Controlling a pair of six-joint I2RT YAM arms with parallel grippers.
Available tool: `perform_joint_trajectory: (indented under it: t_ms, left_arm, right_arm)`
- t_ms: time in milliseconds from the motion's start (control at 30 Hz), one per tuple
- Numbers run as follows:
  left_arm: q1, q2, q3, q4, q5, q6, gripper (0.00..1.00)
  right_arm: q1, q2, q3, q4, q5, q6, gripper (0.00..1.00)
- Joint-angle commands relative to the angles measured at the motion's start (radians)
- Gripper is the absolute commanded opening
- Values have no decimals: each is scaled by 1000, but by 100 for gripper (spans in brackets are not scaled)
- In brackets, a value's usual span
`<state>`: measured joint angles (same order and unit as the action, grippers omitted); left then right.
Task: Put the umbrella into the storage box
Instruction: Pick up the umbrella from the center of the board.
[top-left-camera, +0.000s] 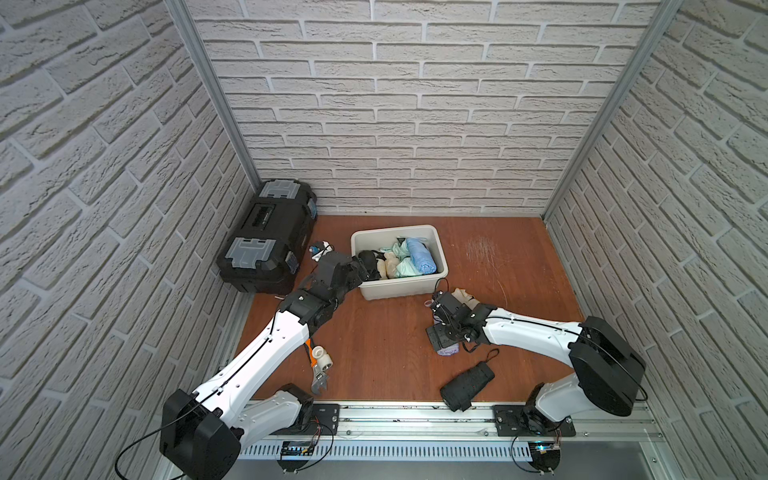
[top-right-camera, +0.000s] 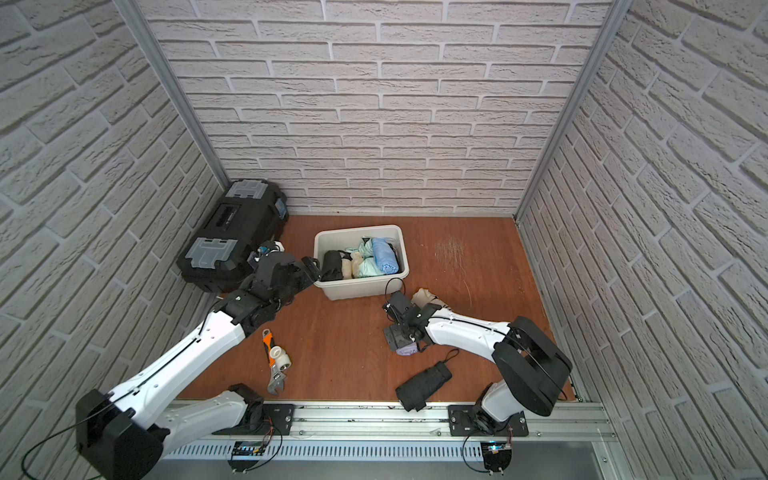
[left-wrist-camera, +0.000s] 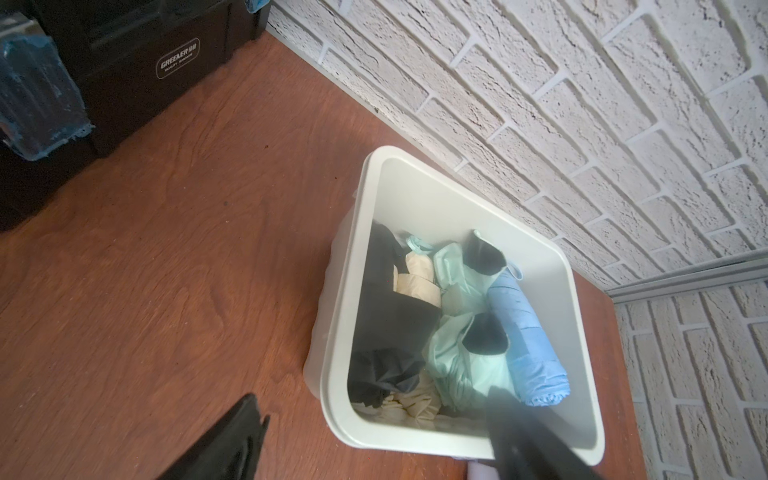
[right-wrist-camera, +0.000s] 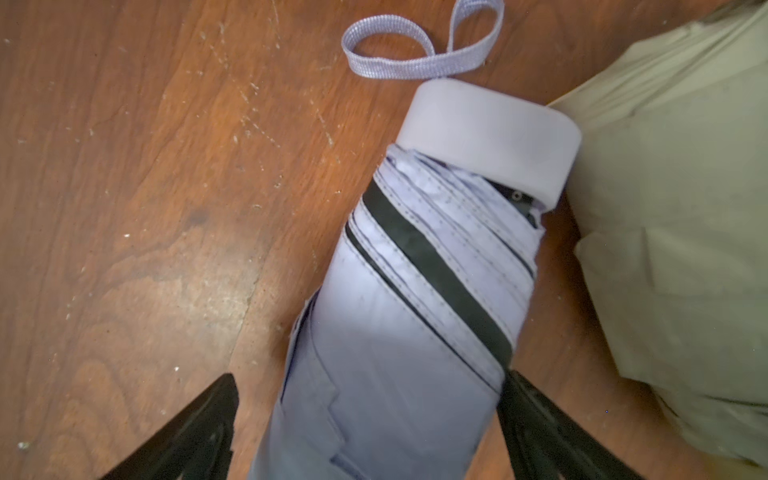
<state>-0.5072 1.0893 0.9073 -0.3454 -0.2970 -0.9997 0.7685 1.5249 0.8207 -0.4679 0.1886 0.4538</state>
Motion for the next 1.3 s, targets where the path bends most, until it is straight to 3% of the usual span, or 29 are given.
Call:
perform_joint_trajectory:
  t_ms: [0, 300, 500, 767, 1267]
  left_arm:
    - [8, -25, 2, 9, 1, 6, 88]
    - [10, -35, -9, 2, 2, 3, 88]
    - [16, -39, -7, -15, 1, 4, 88]
    - [31, -34, -6, -42, 1, -11, 88]
    - [64, -5, 10, -50, 7, -4, 88]
  right_arm:
    - [0, 18, 30, 33, 50, 58, 98]
    - [4, 76, 22, 90, 138, 134, 100]
    - [5, 64, -27, 116, 167, 152, 87]
    - [5, -17, -113, 120, 148, 195, 62]
    - [-37, -306, -166, 7, -13, 268, 52]
